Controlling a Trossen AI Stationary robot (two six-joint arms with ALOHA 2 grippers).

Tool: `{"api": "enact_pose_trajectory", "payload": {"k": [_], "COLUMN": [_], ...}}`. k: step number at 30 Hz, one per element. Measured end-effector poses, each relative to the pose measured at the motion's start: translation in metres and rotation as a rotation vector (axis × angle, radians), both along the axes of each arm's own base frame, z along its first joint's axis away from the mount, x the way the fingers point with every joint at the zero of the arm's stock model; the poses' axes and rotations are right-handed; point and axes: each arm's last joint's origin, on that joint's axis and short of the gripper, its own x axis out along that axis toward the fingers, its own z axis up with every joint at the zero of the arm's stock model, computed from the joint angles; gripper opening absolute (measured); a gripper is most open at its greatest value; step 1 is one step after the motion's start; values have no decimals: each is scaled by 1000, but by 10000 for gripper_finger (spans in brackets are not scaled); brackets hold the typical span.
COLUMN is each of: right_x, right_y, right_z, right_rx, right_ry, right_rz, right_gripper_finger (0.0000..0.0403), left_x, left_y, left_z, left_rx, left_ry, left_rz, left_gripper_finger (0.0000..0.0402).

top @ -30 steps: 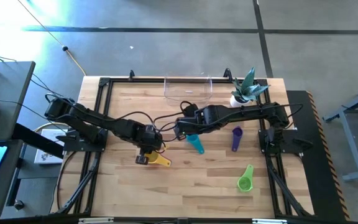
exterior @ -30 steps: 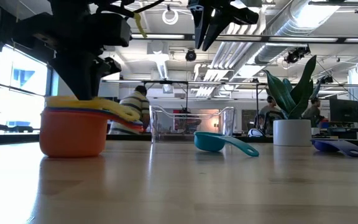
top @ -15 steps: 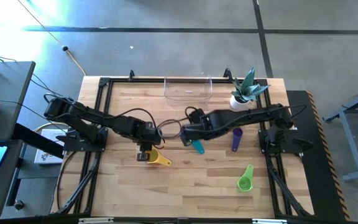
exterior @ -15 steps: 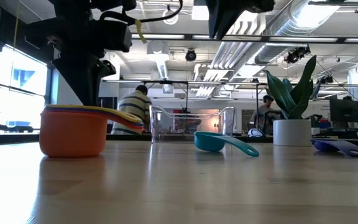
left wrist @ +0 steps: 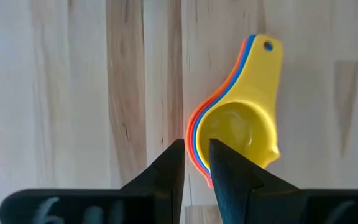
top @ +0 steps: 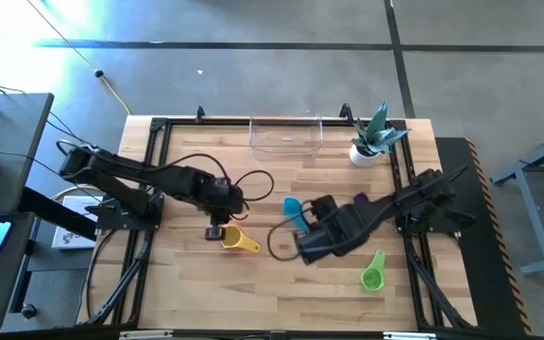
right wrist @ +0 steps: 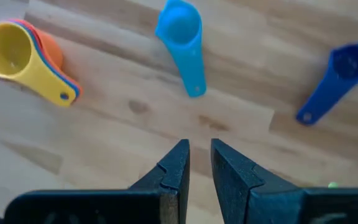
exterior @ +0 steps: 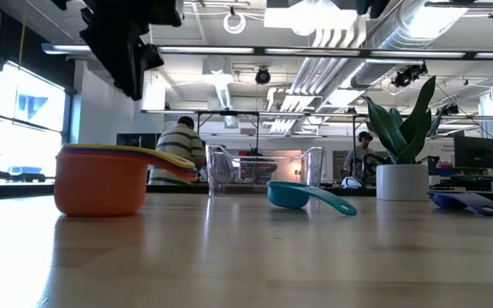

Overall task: Nest measuring cups in basket
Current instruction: Stack the green measuring cup on top of the yellow measuring cup

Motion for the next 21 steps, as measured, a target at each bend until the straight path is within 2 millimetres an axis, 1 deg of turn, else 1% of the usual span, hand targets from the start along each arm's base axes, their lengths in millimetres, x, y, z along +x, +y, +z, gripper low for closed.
{"api": "enact_pose_trajectory", "payload": {"k": [5, 8, 14, 21], "right_x": [-11, -17, -27, -35], "right_y": [22, 33, 50, 61], "right_z": [0, 0, -1, -2], "right_rx": [37, 52, 91, 110], "right_ry": [3, 23, 106, 186], "right_rz": [19, 90, 357, 730], "right_gripper_finger": [57, 57, 57, 58], "left_x": [-3, -8, -15, -22], "left_y": [-4, -9, -24, -38], "left_z": [16, 24, 30, 31], "left_rx": [-2, -2, -13, -43], "left_ry": [-16, -15, -16, -5], "left_rz": [-17, -39, -75, -51], "left_gripper_finger": [62, 62, 62, 62]}}
